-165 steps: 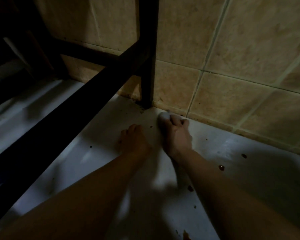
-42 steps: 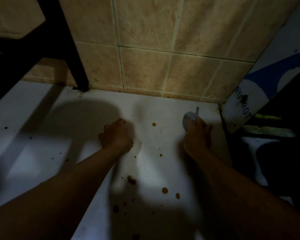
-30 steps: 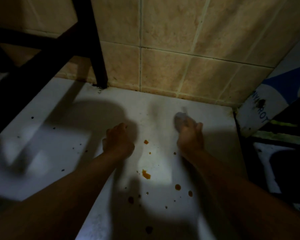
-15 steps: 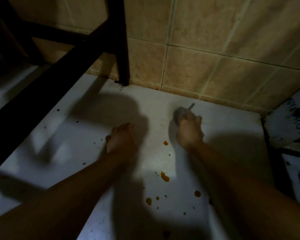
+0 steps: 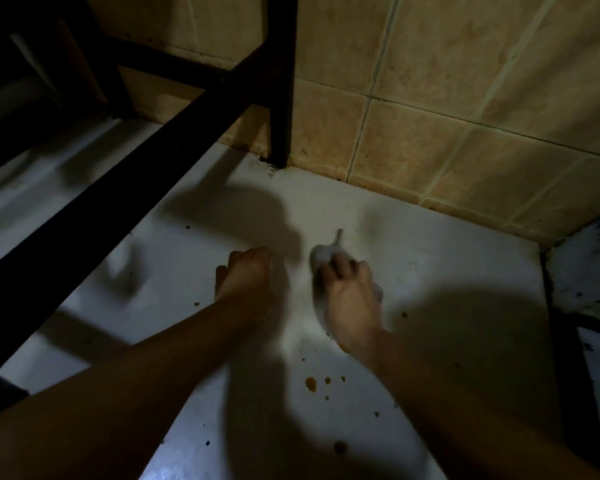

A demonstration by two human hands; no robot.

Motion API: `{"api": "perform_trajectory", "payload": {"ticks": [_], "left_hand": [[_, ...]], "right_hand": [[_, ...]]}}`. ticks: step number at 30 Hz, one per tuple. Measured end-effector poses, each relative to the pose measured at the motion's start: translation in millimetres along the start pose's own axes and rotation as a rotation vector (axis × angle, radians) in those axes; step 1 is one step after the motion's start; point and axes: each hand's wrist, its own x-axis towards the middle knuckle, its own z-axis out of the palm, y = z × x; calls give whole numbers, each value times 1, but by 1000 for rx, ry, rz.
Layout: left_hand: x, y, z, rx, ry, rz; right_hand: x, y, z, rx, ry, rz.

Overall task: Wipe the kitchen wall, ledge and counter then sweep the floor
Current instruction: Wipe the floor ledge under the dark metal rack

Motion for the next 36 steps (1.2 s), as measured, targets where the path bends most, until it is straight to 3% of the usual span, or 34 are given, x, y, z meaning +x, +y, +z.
{"api": "perform_trajectory", "payload": {"ticks": [2, 3, 4, 7, 9, 11, 14, 16, 20, 24, 27, 29, 31, 34, 35, 36], "left_hand": [[-7, -2, 0, -34, 13, -22], [-11, -2, -1, -36, 30, -25], [-15, -3, -1, -27, 49, -23], [-24, -7, -1, 14, 113, 31], [-27, -11, 3, 32, 168, 100], [-30, -8, 6, -25, 206, 79], [-31, 3, 12, -61, 118, 17], [-31, 12, 19, -22, 20, 41], [-31, 26, 27, -13, -97, 121], [-33, 44, 27, 59, -97, 150], [-30, 57, 30, 40, -103, 183], [-25, 62, 33, 15, -89, 193], [-20, 63, 36, 3, -79, 177], [-13, 56, 38, -3, -71, 169], [-10, 51, 39, -3, -59, 166], [-7, 47, 40, -18, -42, 156]], "right_hand": [[-10, -3, 8, 21, 1, -182], [-9, 6, 5, 45, 12, -186], [-4, 23, 4, 53, -18, -128], [-1, 69, 5, 144, 156, 262], [-6, 68, 10, 36, 148, 339], [-14, 46, 9, 38, 91, 296], [-29, 21, 11, 45, 32, 66], [-34, 40, 10, 17, 24, -32], [-47, 107, 7, 56, 202, 299], [-51, 108, -5, 107, 128, 518], [-52, 72, 5, 118, 165, 235], [-55, 75, 10, 104, 210, 156], [-50, 101, 1, 196, 317, 292], [-35, 127, 2, 142, 193, 642], [-29, 120, 0, 103, 179, 671], [-25, 108, 2, 45, 274, 632]]}}
